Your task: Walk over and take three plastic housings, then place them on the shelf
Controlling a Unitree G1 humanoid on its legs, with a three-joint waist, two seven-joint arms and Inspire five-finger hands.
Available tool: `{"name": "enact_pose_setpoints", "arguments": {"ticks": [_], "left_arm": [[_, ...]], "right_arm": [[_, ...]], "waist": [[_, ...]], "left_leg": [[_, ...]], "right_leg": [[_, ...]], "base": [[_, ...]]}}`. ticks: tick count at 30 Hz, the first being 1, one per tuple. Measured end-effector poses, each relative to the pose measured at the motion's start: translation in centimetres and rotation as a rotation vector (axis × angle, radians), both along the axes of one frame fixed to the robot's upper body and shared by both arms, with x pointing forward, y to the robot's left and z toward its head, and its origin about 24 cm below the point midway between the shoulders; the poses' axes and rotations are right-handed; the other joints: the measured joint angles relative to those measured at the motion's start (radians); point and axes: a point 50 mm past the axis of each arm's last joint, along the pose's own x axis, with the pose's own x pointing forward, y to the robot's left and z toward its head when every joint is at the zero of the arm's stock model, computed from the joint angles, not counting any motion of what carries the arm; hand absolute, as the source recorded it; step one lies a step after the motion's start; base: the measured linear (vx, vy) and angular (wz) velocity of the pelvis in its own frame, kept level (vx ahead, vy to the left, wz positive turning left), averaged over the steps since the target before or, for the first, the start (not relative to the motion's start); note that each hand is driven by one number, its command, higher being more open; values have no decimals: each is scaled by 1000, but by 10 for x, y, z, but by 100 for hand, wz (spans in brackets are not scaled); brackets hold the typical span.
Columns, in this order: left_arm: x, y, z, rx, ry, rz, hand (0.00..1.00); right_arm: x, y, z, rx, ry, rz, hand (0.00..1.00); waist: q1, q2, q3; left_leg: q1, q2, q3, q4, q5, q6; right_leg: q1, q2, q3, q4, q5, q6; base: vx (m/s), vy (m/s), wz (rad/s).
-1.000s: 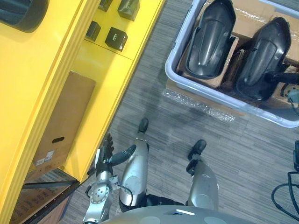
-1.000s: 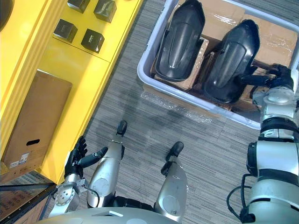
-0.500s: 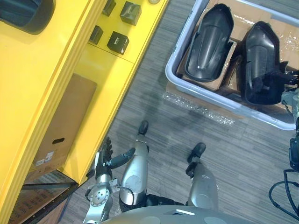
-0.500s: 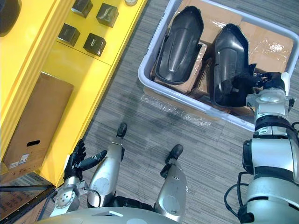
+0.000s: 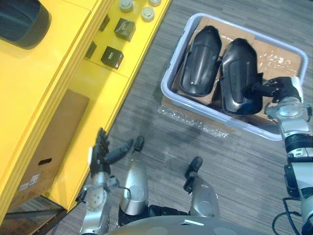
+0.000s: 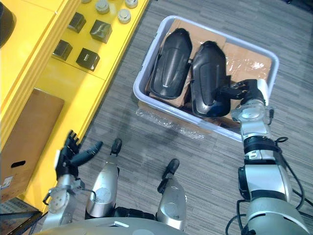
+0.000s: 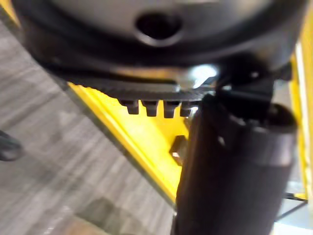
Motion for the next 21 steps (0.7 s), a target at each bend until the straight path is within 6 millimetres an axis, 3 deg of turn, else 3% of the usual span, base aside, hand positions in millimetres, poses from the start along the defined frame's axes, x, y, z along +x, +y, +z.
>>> {"name": "enact_pose_setpoints", "arguments": {"ticks": [8,12,17,21], "left_arm": [[18,-11,63,25,-219,-141,100],[28,-18,80,-48,-281,-249,100],[38,-31,74,-236,-219,-392,100],[46,-60,58,-388,-66,-595,100]], "right_arm": [[-15,22,-31,6,18,-45,0],[-15,27,-37,-4,23,-76,0],[-16,30,-39,-35,25,-105,0],[-15,30,-37,-56,23,-116,0]], "waist": [[-5,-14,-150],[-15,-13,-172],[-23,-13,-200],[-29,-12,-216]], "left_leg": [[57,-4,20,-33,1,1],[78,-3,28,-37,1,1],[92,-1,52,-51,2,3],[105,4,69,-58,3,1]], "right_leg": [[63,2,-2,-58,12,12],[80,3,4,-64,17,11],[85,7,28,-96,40,13],[92,14,43,-113,52,10]], "base": [[26,-15,-2],[-23,-10,-5],[-43,-8,-13],[-10,-10,-10]]}}
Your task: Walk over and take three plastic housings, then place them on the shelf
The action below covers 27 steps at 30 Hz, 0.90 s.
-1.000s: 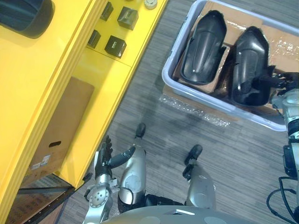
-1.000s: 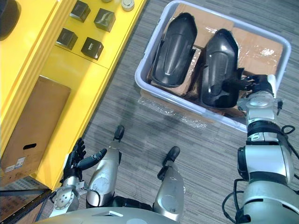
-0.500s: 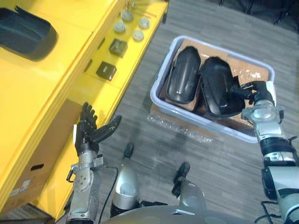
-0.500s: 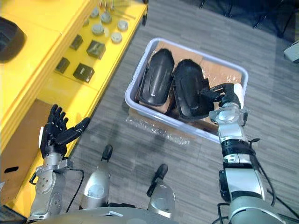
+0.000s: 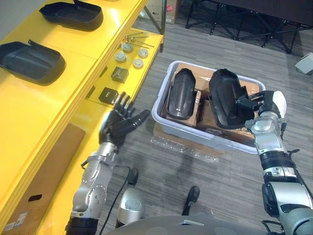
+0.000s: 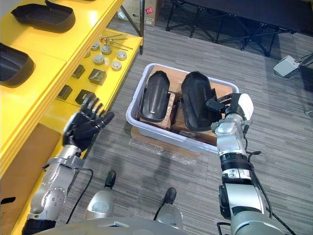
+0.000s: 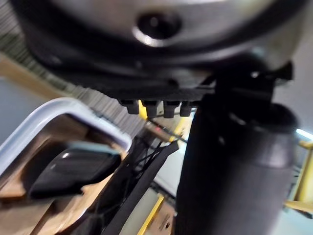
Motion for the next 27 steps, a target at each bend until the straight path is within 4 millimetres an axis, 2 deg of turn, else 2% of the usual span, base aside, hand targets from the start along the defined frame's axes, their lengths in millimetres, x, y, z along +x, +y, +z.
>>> {"name": "enact_pose_setpoints", "arguments": {"ticks": [1,3,6,8,12,17,21,22,27], "left_arm": [[1,-5,-5,-9,33,-41,100],[6,-26,-28,-29,163,-183,100],[8,-44,-49,-6,288,-307,100],[9,-53,-55,10,332,-357,100],[17,-68,-55,2,357,-422,100],[23,-87,-60,48,392,-482,100],[14,-105,-63,-36,458,-519,100],[16,-114,-61,-84,476,-519,100],[31,-123,-52,-158,471,-433,100]], "right_arm": [[0,0,0,-3,-3,-3,0],[2,4,7,-42,-32,2,0],[8,19,27,-139,-123,64,0],[11,30,37,-193,-179,118,0],[14,44,38,-236,-203,187,0],[18,68,28,-222,-200,260,0],[20,96,19,-221,-200,348,0],[21,103,18,-222,-202,374,0],[21,122,13,-226,-213,448,0]], "waist": [[-1,2,-6],[-7,3,-22],[-43,3,-30],[-60,0,-36],[-81,-1,-39],[-92,-4,-46],[-108,-14,-58],[-107,-16,-60],[-107,-25,-68]], "left_leg": [[3,1,3,-3,0,0],[19,2,22,-11,0,0],[23,4,35,-15,0,0],[26,7,53,-15,0,0],[36,8,66,-15,-1,-1],[37,9,75,-16,-1,-1],[38,10,80,-16,-1,-2],[38,10,80,-16,-1,-2],[39,10,82,-16,-1,-2]], "right_leg": [[0,1,3,-1,0,0],[-2,1,17,-1,1,0],[-9,3,34,-1,3,-1],[-20,6,48,-3,9,-4],[-19,7,63,-5,14,-5],[-19,11,72,-18,26,-6],[-21,12,79,-18,27,-7],[-21,12,81,-18,28,-7],[-22,12,85,-18,29,-8]], "base": [[6,-11,-13],[12,-8,-18],[-2,-4,-13],[-9,-10,-25],[-31,-10,-14],[-38,-7,-6],[-1,-1,-1],[0,0,0],[0,0,0]]}}
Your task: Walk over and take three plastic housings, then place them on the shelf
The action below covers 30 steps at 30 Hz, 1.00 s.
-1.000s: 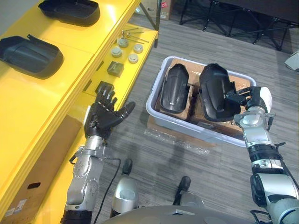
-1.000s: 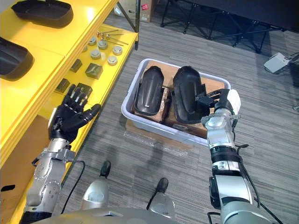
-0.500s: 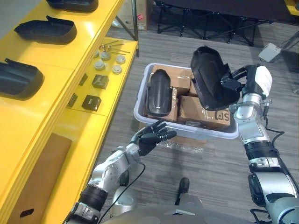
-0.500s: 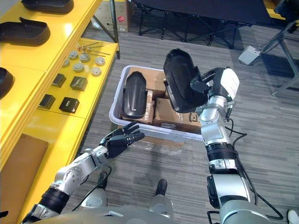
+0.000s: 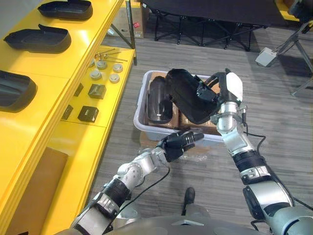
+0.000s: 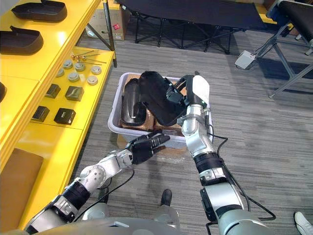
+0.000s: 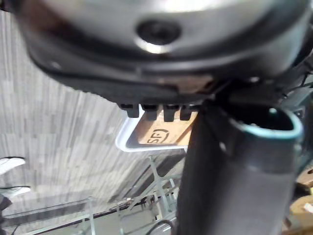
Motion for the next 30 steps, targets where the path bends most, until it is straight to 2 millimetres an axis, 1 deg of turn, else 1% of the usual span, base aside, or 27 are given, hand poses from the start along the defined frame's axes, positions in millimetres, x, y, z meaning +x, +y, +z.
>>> {"name": "enact_pose_setpoints", "arguments": {"ticks": [3,8,14,17,19,22,25,30], "left_arm": [[6,3,-4,-1,32,56,100],[3,6,-18,-37,160,137,100],[5,11,-24,-92,237,243,100],[5,11,-29,-119,279,287,100],[4,13,-32,-136,305,312,100],[7,17,-32,-190,326,363,100],[11,19,-29,-255,334,422,100],[13,21,-27,-333,345,483,100]], "right_arm": [[0,7,0,5,-15,33,0],[-1,16,-2,-6,-11,61,0],[-1,29,-7,8,0,98,0],[-2,36,-9,10,2,124,0],[-2,41,-10,14,-3,146,0],[-3,47,-11,15,-10,169,0],[-6,53,-13,4,-13,198,0],[-14,60,-26,4,9,246,0]], "waist": [[-1,-4,-3],[-2,-8,-5],[-1,-11,-4],[-1,-20,-4],[-2,-31,-4],[-2,-44,-4],[-2,-46,-4],[-1,-48,-4]], "left_leg": [[1,0,1,0,0,0],[3,0,3,0,0,0],[4,1,3,0,0,0],[4,1,3,0,0,0],[5,2,5,0,0,0],[10,2,7,0,-1,-1],[13,2,8,0,-1,-1],[14,3,8,0,-1,-1]], "right_leg": [[0,0,1,0,0,0],[0,1,4,0,0,0],[0,1,4,1,0,0],[1,2,4,1,0,0],[1,3,5,1,0,0],[3,3,7,1,0,0],[5,3,7,1,0,0],[6,3,7,2,0,0]], "base": [[0,0,0],[0,0,0],[0,0,0],[0,0,0],[0,0,0],[0,0,-1],[0,0,-1],[0,0,0]]}}
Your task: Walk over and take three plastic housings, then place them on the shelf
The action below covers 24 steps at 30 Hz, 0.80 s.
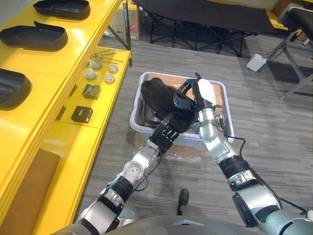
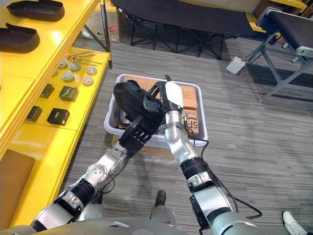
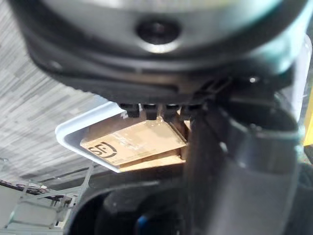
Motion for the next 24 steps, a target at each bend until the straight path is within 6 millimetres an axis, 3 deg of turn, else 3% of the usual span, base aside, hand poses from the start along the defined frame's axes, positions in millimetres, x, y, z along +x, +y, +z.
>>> {"name": "enact_pose_setpoints", "arguments": {"ticks": [3,4,15,24], "left_arm": [[3,-2,3,-64,5,74,100],[5,-3,6,-105,2,105,0],[10,2,9,-216,-18,233,0],[11,-1,12,-120,-103,223,0]], "right_arm": [[-5,7,-6,11,13,34,0],[-7,10,-9,22,25,41,0],[-19,32,-7,101,-23,138,0],[-31,34,-11,189,-58,123,0]], "waist": [[-1,-3,0],[-1,-5,0],[-4,-21,1],[-13,-27,0]], "left_leg": [[0,0,0,0,0,0],[0,0,0,0,0,0],[5,2,8,0,-3,-3],[18,2,17,0,-8,-6]], "right_leg": [[0,0,0,0,0,0],[0,0,0,0,0,0],[0,2,4,0,0,0],[8,2,12,-1,-4,-2]], "base": [[0,0,0],[0,0,0],[0,0,0],[-3,0,-2]]}}
